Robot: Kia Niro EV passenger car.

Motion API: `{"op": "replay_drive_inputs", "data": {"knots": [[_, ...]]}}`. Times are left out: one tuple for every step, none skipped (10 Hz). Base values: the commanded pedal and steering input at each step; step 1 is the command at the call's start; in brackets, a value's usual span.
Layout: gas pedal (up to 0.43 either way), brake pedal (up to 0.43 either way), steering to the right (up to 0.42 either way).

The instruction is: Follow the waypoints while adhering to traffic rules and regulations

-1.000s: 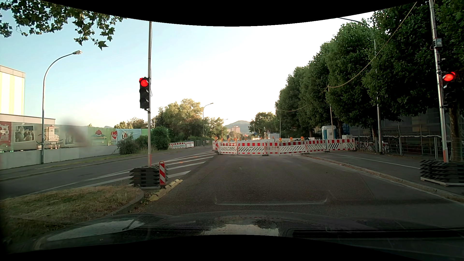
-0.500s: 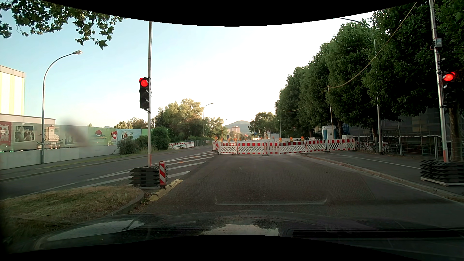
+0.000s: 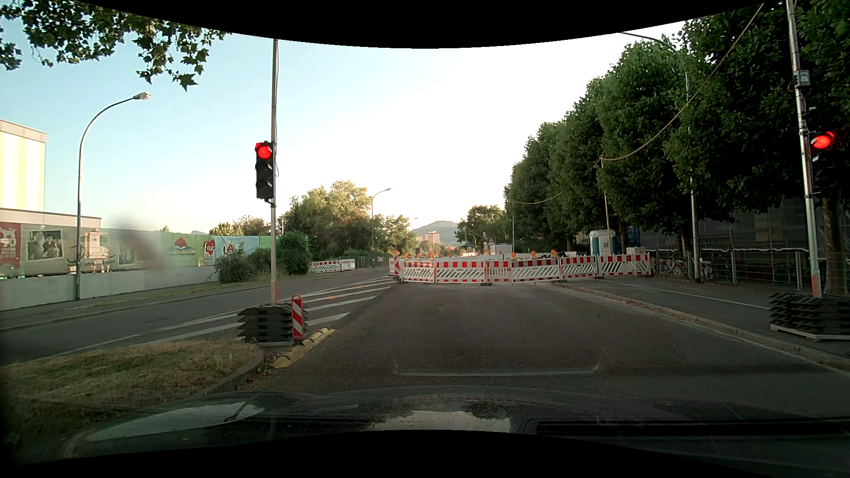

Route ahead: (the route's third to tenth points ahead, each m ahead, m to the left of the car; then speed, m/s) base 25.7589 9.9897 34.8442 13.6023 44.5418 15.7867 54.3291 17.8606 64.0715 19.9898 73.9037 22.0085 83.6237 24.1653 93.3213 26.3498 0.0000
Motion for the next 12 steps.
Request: {"op": "replay_drive_inputs", "data": {"knots": [[0.000,0.232,-0.003],[0.000,0.232,-0.003],[0.000,0.232,-0.003],[0.000,0.232,-0.003],[0.000,0.232,-0.003],[0.000,0.232,-0.003],[0.000,0.232,-0.003],[0.000,0.232,-0.002],[0.000,0.232,-0.002],[0.000,0.232,-0.003],[0.000,0.232,-0.003],[0.000,0.232,-0.003]]}}
